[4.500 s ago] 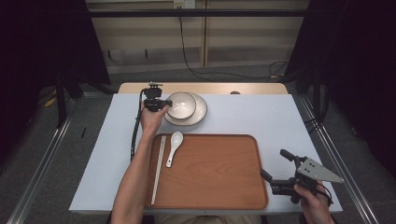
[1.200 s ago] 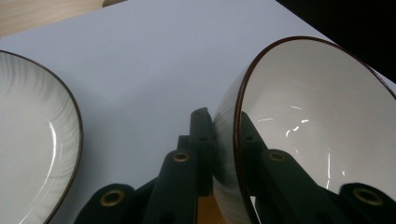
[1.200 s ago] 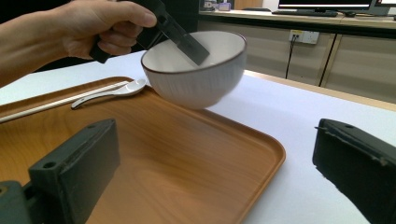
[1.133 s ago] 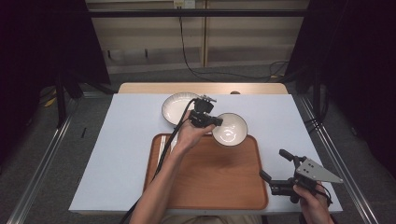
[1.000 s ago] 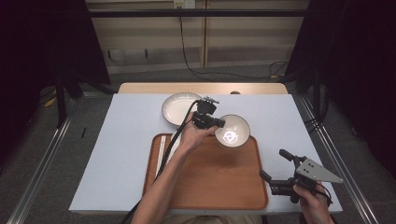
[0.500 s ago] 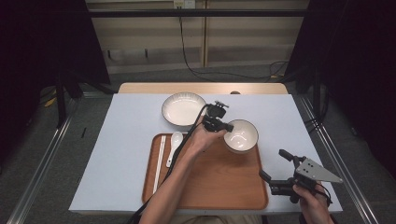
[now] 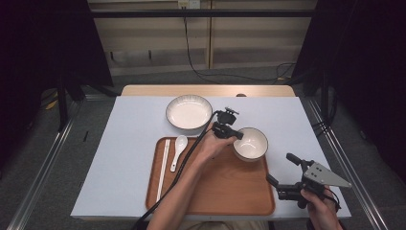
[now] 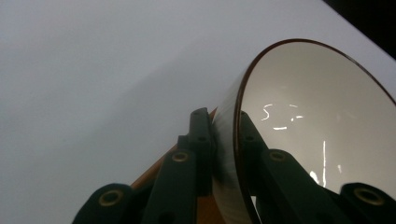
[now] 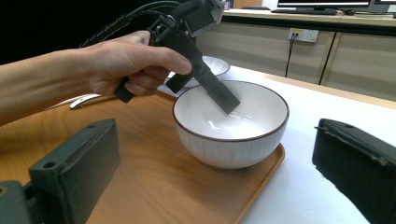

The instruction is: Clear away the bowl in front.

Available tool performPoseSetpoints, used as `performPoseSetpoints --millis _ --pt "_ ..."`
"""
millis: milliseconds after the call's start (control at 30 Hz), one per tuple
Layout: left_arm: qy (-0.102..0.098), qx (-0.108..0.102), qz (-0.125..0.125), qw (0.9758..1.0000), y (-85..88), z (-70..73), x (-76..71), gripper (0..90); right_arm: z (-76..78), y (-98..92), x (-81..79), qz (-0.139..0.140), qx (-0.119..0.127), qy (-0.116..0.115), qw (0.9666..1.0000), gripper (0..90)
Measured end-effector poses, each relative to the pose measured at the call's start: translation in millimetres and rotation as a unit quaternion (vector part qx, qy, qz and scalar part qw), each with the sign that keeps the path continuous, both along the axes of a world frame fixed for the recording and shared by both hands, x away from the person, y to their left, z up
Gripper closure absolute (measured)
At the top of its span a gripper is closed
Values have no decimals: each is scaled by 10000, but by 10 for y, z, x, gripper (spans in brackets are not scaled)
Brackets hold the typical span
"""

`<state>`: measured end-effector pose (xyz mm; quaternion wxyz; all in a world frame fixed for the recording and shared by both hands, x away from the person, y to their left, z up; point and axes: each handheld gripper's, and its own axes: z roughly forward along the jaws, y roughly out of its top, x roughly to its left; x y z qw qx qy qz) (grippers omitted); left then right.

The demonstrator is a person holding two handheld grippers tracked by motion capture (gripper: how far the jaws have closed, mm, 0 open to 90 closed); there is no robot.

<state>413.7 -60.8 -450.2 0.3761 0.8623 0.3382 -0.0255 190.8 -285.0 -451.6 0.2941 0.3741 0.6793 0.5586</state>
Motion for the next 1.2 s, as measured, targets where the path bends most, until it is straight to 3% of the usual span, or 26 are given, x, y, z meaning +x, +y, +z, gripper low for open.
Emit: performPoseSetpoints --millis 200,333,400,733,767,867,900,1033,1133,1200 --pt "41 -31 68 10000 18 -44 32 816 1 0 -2 -12 -10 11 10000 7" --pt "-153 116 3 9998 -3 -25 9 820 0 -3 -2 -2 12 14 10000 7" --pt "-190 68 14 9998 -10 -31 -1 820 1 -2 -2 -3 12 12 10000 7" --pt "-165 34 -113 9998 35 -34 -6 801 1 0 -2 -12 0 16 10000 7" --pt "-121 -51 -28 9999 26 -43 -10 792 1 0 -2 0 9 13 10000 7" --pt "-99 -67 -127 9998 54 -55 -1 748 1 -1 -3 27 2 4 10000 7" --pt "-124 -191 -136 9996 65 -54 -5 758 1 -1 -3 5 9 12 10000 7" --pt "-293 -166 -22 9994 116 -31 -8 670 1 -1 -2 -5 1 37 10000 9" --pt "-401 -269 20 9988 154 -4 -20 575 2 -3 -1 -7 4 25 10000 9" --pt "-569 -140 -18 9983 183 19 -33 520 3 -6 0 11 5 21 10000 9"
